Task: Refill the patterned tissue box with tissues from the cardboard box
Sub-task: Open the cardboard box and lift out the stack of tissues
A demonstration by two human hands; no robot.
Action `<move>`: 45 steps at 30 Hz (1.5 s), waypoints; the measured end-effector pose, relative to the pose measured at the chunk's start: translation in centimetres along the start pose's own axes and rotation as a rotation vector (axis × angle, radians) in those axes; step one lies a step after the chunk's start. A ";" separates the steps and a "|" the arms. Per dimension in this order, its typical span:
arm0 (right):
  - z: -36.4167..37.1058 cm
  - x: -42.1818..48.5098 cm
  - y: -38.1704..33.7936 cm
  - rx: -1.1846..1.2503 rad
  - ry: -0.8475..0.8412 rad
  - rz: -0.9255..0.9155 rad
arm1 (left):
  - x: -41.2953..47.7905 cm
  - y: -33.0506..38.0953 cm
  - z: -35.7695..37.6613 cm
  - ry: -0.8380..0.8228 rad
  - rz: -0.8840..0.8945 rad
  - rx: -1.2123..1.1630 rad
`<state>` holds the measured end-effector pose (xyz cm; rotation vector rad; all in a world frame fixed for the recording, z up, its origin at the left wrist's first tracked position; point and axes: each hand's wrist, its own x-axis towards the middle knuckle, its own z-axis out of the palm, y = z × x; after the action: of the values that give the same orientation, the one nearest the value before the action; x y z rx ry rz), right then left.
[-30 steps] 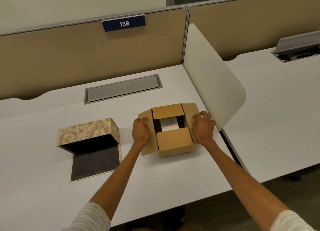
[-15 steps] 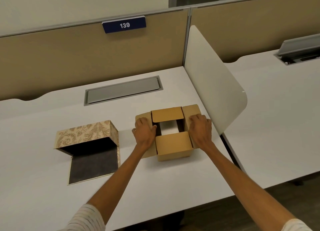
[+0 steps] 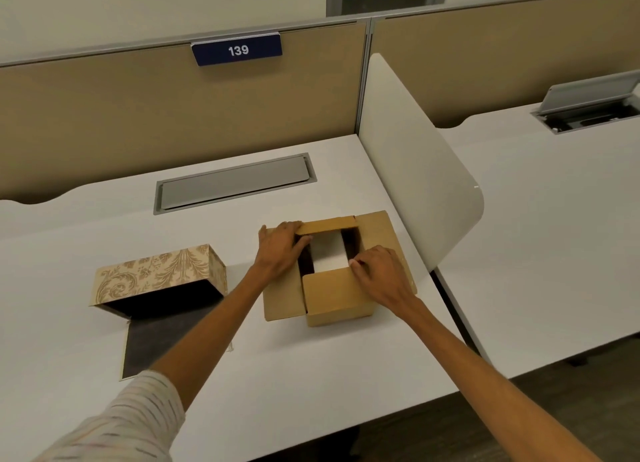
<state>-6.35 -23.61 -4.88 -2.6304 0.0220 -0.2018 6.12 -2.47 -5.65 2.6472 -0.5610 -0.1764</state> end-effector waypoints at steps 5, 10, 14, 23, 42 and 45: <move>-3.0 -1.1 -0.8 0.148 -0.024 -0.011 | 1.1 0.1 -0.9 0.220 -0.108 -0.229; -4.9 -3.1 -1.8 0.172 -0.161 -0.008 | 2.8 1.1 -1.5 0.450 -0.124 -0.264; -5.1 -4.7 -1.7 0.119 -0.336 -0.010 | 3.3 2.2 -1.3 0.485 0.009 -0.182; -0.8 -6.9 -0.7 -0.047 -0.377 -0.048 | 2.0 1.0 0.2 0.202 0.107 0.116; 1.6 -7.7 -0.9 0.053 -0.105 0.017 | 2.3 -0.3 0.8 0.040 -0.024 -0.081; 1.2 -7.3 -0.8 0.050 -0.172 0.040 | 2.1 -0.1 0.8 0.036 -0.036 -0.070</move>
<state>-13.43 -21.94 -6.50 -2.5852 0.0108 0.0370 7.94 -3.55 -6.50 2.5885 -0.4862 -0.1559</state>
